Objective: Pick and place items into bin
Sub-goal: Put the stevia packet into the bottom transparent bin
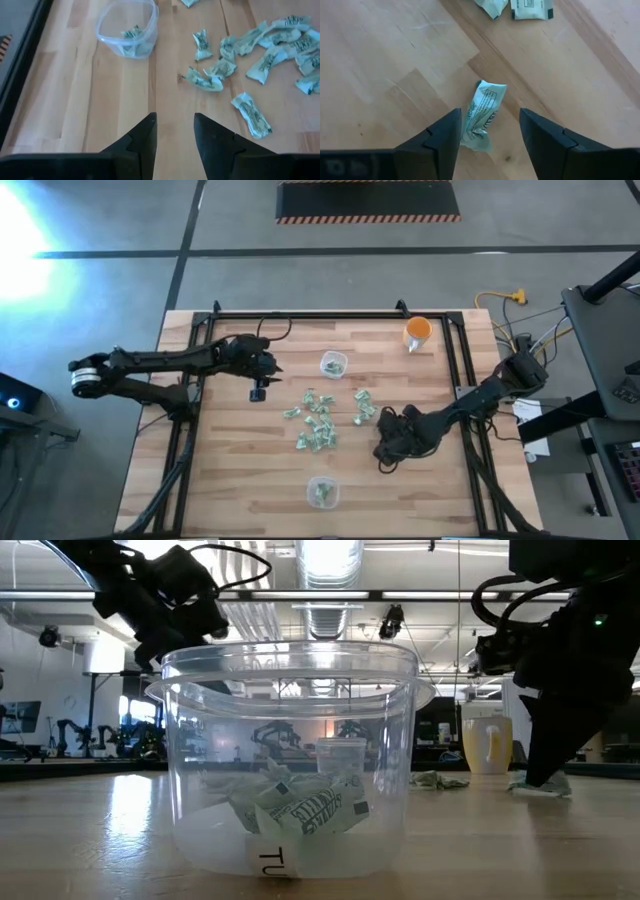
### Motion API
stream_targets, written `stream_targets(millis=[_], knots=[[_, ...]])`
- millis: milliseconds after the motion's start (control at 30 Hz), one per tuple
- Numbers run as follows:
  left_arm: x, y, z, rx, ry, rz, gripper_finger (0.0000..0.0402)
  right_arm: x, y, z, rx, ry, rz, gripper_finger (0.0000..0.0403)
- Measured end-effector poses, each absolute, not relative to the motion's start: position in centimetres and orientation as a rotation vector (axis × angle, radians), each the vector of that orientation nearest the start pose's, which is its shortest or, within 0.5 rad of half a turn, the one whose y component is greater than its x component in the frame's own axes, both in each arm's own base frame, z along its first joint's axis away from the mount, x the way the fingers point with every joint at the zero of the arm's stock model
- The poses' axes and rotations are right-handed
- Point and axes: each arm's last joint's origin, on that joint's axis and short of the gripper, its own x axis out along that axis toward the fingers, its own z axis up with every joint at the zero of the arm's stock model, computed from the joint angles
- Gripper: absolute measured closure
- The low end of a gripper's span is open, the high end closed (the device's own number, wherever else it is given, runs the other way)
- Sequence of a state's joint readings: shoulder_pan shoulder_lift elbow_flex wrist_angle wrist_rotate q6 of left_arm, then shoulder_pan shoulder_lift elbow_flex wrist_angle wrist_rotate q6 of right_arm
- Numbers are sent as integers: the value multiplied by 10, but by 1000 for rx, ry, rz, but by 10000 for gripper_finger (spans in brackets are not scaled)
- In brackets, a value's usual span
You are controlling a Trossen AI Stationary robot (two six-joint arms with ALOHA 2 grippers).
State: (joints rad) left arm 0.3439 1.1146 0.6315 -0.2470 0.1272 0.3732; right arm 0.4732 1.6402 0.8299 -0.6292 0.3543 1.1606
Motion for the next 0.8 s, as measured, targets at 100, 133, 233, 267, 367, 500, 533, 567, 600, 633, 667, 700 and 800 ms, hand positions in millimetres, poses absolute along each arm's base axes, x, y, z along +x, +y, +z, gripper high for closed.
stream_targets(millis=[100, 133, 233, 267, 367, 500, 533, 567, 600, 633, 667, 700, 800], knots=[[209, 71, 215, 183, 743, 70, 288, 238, 112, 136, 425, 1177, -612, 221], [209, 71, 215, 184, 741, 71, 288, 238, 112, 136, 427, 1182, -607, 228], [209, 71, 215, 184, 740, 71, 288, 238, 113, 136, 416, 1189, -590, 256], [209, 71, 215, 184, 740, 71, 288, 238, 113, 136, 409, 1192, -582, 268], [209, 71, 215, 184, 740, 71, 288, 239, 113, 136, 397, 1202, -563, 306], [209, 71, 215, 184, 740, 71, 288, 239, 114, 136, 389, 1213, -544, 355], [209, 71, 215, 184, 740, 71, 288, 239, 114, 136, 383, 1214, -539, 365], [209, 71, 215, 184, 740, 71, 288, 239, 114, 136, 378, 1216, -536, 374], [209, 71, 215, 184, 740, 71, 288, 239, 114, 136, 375, 1216, -533, 383], [209, 71, 215, 184, 740, 71, 288, 239, 114, 136, 372, 1217, -531, 389], [209, 71, 215, 184, 740, 71, 288, 239, 114, 136, 368, 1218, -528, 391], [209, 71, 215, 184, 740, 71, 288, 239, 114, 136, 361, 1220, -522, 392], [209, 71, 215, 184, 740, 72, 288, 240, 115, 138, 340, 1223, -497, 394]])
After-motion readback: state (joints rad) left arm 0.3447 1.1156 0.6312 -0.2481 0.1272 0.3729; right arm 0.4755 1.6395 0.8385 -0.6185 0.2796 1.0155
